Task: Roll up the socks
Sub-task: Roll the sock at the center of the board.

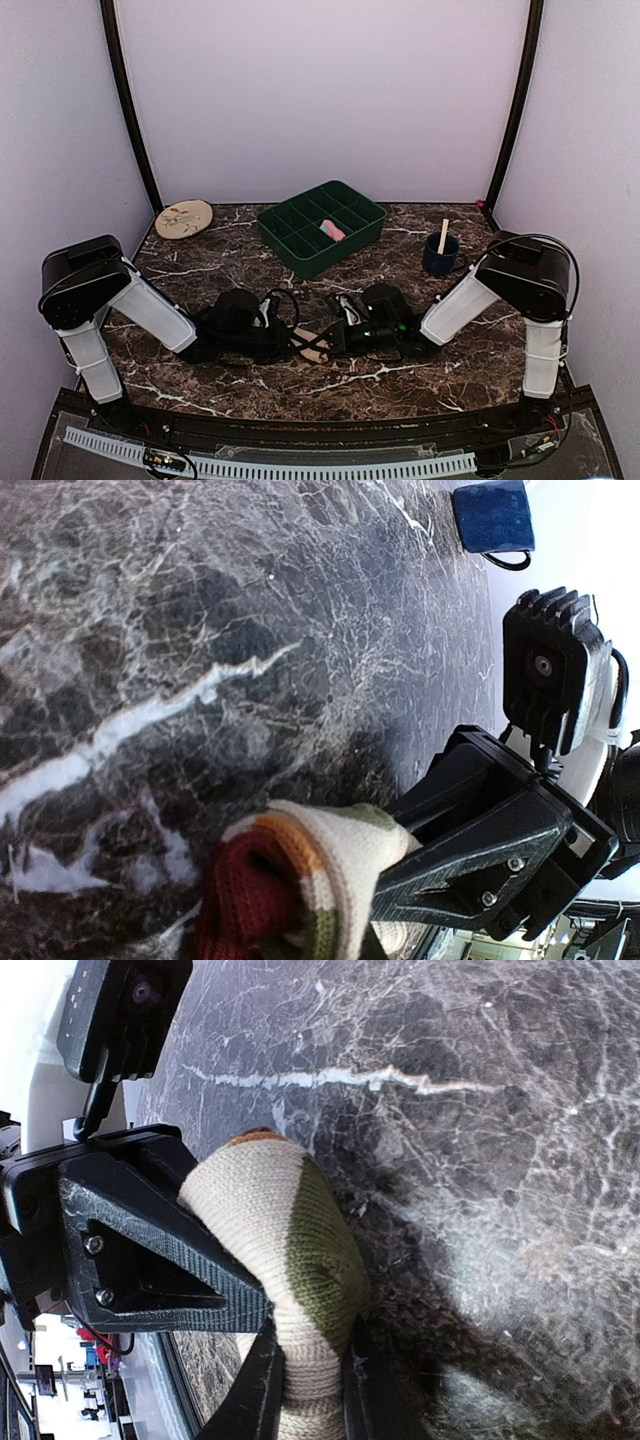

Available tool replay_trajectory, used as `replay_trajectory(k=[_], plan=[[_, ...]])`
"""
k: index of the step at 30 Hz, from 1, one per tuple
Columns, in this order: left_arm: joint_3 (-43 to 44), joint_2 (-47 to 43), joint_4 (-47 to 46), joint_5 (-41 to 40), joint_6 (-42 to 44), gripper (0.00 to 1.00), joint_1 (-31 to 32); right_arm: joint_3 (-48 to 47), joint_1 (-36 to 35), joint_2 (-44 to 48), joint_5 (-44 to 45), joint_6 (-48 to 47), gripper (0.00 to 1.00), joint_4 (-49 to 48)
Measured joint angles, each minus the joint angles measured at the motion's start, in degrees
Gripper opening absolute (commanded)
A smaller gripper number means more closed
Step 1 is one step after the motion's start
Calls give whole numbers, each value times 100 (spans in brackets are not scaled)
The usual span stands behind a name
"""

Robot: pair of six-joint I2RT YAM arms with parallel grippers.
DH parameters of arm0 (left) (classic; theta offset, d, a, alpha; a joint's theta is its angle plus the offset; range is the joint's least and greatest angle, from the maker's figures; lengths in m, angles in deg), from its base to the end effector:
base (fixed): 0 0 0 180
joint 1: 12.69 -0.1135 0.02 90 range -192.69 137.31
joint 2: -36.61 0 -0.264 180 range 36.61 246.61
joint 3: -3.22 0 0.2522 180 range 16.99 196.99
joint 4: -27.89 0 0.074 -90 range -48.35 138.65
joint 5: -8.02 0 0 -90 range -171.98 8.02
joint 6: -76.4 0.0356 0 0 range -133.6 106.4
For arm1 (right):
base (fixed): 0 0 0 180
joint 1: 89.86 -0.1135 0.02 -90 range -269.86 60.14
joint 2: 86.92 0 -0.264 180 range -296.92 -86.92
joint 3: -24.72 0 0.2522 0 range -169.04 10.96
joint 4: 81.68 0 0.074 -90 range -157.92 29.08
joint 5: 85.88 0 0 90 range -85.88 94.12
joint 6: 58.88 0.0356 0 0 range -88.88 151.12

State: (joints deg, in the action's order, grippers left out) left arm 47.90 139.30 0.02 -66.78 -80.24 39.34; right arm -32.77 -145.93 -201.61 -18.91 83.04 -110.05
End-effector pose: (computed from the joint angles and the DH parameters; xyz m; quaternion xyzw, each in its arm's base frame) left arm 0.1805 -0.2464 0.1027 -0.0438 0.8604 -0.4839 0.1536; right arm 0.1896 0.3068 0.0899 -0.1320 0.8393 0.5044 0.1541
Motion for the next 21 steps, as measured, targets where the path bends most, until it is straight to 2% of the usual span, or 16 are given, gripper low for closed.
replay_trajectory(k=[2,6,13,18,21], plan=[[-22,-24,13,-24,-17,0,2,-7,-2,-20,-9,26,0,-33],[-61,-48,7,-37,-79,2,7,-13,-9,-28,-9,66,0,-46],[-256,-361,219,-85,-278,29,63,-50,-118,-66,-17,70,0,-79],[-297,-903,968,-111,-409,48,94,-52,-162,-66,11,57,0,-68],[-275,-1220,1506,-127,-437,54,96,-52,-166,-63,39,11,0,-57]])
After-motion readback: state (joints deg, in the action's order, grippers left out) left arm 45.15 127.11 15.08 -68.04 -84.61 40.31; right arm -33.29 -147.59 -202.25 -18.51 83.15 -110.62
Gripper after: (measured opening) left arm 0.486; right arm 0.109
